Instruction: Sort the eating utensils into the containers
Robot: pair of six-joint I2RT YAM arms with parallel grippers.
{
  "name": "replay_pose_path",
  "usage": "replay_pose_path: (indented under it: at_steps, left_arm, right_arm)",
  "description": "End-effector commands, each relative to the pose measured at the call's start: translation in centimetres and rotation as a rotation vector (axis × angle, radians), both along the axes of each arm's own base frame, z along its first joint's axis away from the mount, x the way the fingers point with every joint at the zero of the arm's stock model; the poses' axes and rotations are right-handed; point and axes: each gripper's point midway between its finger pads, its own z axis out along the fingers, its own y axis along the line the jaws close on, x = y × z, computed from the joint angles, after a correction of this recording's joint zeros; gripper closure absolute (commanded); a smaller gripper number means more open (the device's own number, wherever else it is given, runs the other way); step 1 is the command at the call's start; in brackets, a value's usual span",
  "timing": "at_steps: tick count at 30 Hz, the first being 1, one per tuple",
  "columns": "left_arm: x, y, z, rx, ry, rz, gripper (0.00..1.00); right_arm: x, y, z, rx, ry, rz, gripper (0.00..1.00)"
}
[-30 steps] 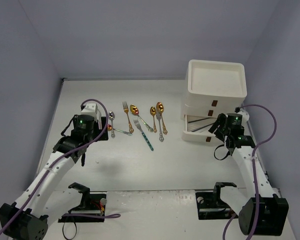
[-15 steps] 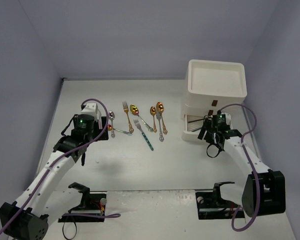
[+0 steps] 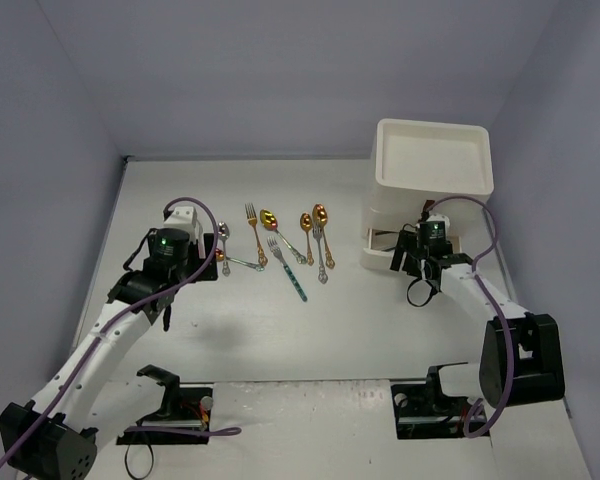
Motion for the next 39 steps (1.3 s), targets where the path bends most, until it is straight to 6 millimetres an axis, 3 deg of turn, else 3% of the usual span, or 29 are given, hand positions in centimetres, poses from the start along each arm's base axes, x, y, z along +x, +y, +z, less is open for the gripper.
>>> replay_pose_path:
  at_steps: [1, 10, 32, 39]
  left_arm:
    - [1.2, -0.2, 1.2, -0.016, -0.057, -0.003, 0.19]
    - [1.2, -0.2, 0.8, -0.011, -0.045, -0.003, 0.19]
    - [1.2, -0.1, 0.6, -0.001, -0.050, -0.003, 0.19]
    - [1.1, 0.1, 1.0, -0.001, -0.067, 0.009, 0.19]
  right_arm:
    - [6.1, 0.1, 5.5, -0.030, -0.313, 0.030, 0.31]
    - [8.4, -0.7, 6.7, -0.061, -0.473, 0.024, 0.31]
    - [14.0, -2.1, 5.8, -0.102, -0.495, 0.063, 0.32]
    - [14.2, -2.2, 8.5, -0.100, -0.566, 0.042, 0.32]
